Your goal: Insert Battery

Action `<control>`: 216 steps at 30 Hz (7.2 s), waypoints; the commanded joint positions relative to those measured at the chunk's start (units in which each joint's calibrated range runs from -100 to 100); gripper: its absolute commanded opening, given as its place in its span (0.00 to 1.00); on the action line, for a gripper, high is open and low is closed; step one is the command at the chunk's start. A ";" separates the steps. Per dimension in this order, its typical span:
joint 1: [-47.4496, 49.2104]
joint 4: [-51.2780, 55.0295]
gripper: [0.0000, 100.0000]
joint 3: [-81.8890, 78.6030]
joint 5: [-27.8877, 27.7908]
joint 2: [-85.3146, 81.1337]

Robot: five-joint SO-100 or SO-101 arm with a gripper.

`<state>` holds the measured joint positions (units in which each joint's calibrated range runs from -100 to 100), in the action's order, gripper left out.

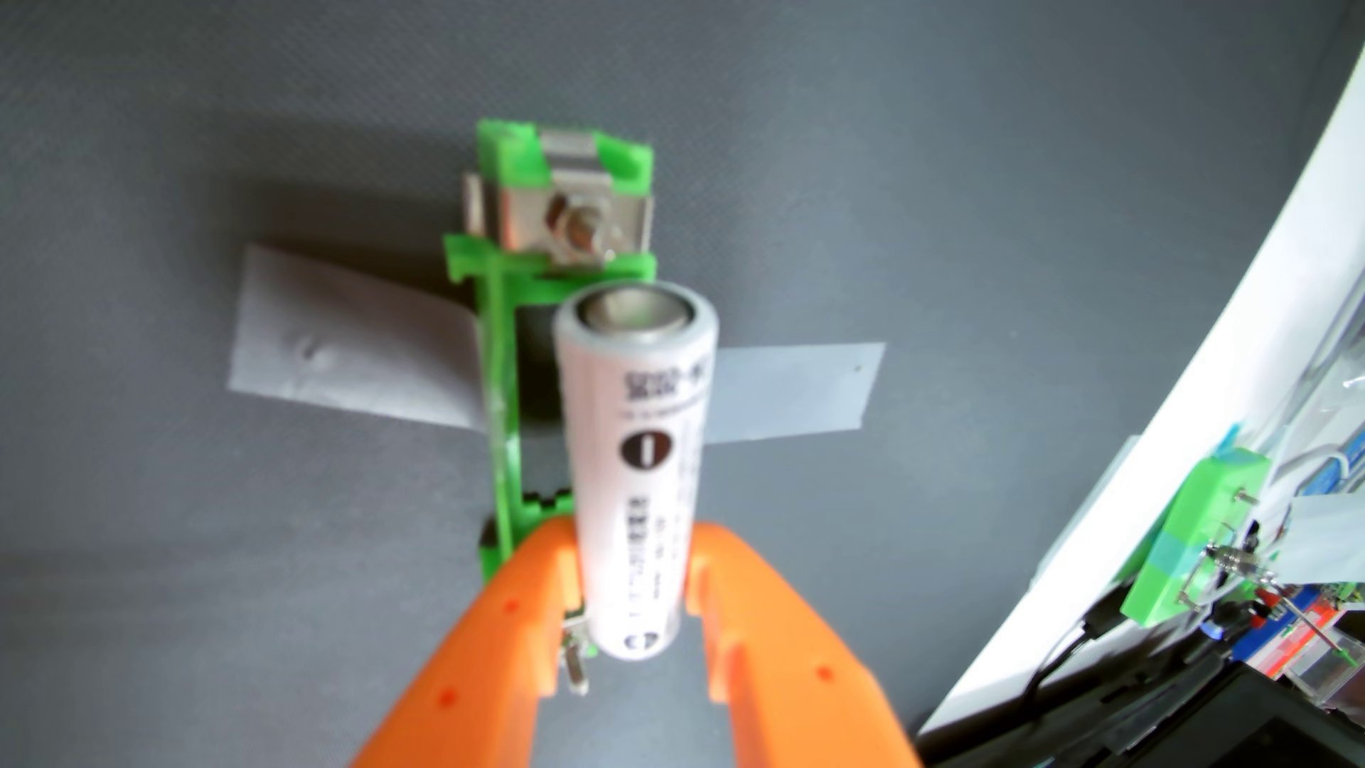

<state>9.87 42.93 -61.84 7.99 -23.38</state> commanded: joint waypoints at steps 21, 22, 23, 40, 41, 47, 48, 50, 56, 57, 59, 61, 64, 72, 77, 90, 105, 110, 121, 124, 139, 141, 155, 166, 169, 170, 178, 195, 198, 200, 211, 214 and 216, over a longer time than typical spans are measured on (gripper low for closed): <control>-0.19 0.34 0.02 0.57 -0.12 -1.42; -0.19 0.34 0.02 0.57 -0.06 -1.42; -0.19 0.34 0.02 0.48 -0.01 -1.42; -0.19 3.64 0.02 1.56 0.19 -1.42; -0.19 3.64 0.02 1.56 0.19 -1.42; -0.19 3.64 0.02 1.56 0.19 -1.42; -0.19 3.64 0.02 1.56 0.19 -1.42; -0.07 3.64 0.02 1.56 0.19 -1.42; 0.04 3.13 0.02 1.56 0.24 -1.42; 0.04 3.22 0.02 1.56 0.30 -1.42; 0.04 3.30 0.02 1.56 0.30 -1.42; 0.04 3.30 0.02 1.56 0.30 -1.42; 0.04 3.39 0.02 1.56 0.35 -1.42; 0.75 3.64 0.01 1.56 3.02 -1.42; 0.75 3.64 0.01 1.56 3.02 -1.42; 0.40 3.64 0.02 1.56 3.02 -1.42; 0.87 3.73 0.03 1.56 2.97 -1.42; 0.87 3.73 0.13 0.93 3.23 -1.42; 1.22 3.73 0.18 1.56 3.28 -1.42; 3.23 4.07 0.18 2.82 3.28 -1.42; 4.41 16.43 0.05 11.91 3.28 -1.34; 4.41 16.43 0.01 11.91 3.28 -1.34; 3.70 14.99 0.01 11.82 2.77 -1.42; -7.04 2.20 0.01 7.14 -1.20 -1.01; -6.92 2.12 0.01 6.96 -1.20 -0.76; -6.92 2.12 0.01 6.96 -1.20 -0.76; -2.32 2.20 0.01 5.61 -0.68 -0.84; -0.78 1.27 0.01 2.01 -0.68 -1.26; -0.90 1.27 0.01 2.01 -0.68 -1.26; -0.78 1.27 0.01 2.01 -0.68 -1.26; -1.37 1.27 0.01 1.83 -0.68 -0.84; -1.49 1.27 0.01 1.83 -0.68 -0.76; -1.49 1.27 0.01 1.83 -0.68 -0.76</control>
<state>8.81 44.52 -60.13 7.13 -23.46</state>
